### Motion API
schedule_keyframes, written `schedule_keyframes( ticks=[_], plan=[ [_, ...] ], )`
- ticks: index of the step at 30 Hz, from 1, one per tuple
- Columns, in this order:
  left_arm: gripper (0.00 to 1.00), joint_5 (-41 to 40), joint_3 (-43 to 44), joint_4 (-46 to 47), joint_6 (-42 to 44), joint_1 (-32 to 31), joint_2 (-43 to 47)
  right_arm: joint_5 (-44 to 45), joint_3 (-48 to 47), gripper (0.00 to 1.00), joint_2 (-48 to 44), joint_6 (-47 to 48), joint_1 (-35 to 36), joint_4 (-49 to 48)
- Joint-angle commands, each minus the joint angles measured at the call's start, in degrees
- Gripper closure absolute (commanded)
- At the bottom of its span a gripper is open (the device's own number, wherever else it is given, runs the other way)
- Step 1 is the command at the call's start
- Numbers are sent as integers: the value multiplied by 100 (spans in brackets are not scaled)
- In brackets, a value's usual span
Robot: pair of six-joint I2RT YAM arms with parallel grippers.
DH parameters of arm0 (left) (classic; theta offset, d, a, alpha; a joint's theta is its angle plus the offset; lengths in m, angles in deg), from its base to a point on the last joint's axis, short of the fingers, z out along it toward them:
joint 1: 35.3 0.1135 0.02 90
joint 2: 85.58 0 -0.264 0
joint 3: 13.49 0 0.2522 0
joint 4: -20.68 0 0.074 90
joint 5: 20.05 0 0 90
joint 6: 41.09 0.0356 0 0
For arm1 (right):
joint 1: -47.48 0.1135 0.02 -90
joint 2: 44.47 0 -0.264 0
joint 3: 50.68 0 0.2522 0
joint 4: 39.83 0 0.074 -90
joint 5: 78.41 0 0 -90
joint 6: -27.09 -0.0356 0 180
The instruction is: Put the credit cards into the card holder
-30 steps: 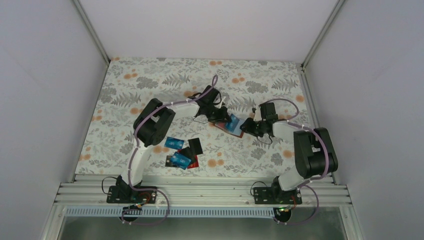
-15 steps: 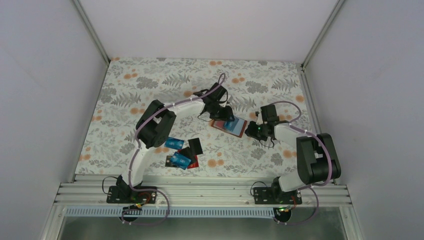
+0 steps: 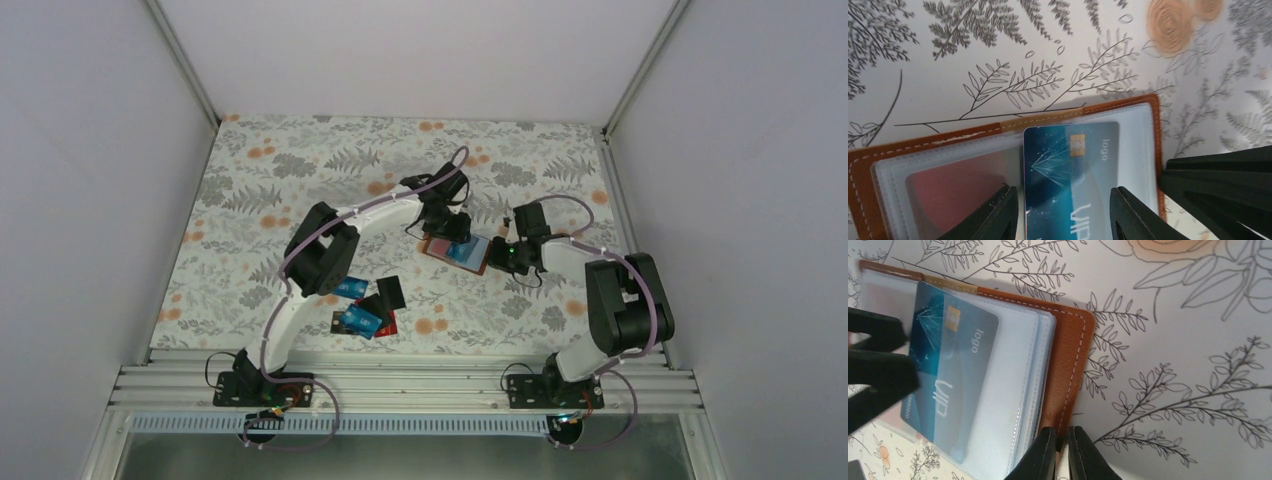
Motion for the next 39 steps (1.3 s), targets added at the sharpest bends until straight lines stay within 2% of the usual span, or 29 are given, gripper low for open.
schedule_keyframes(
  ticks=[1,10,26,36,39],
  plan=[
    [52,-374,254,-396,139,-92,-283,228,1,90,265,52,106,89],
    [52,-265,249,-393,113,-160,-383,192,28,90,291,39,137,34],
    [52,463,230,-80,-54,-246,-370,117,50,92,319,26,159,-22],
    [52,1114,-86,372,-495,-253,-238,77,42,92,298,25,161,-35],
    [52,890,-176,399,-499,-249,-58,132,38,92,248,52,157,18]
  ],
)
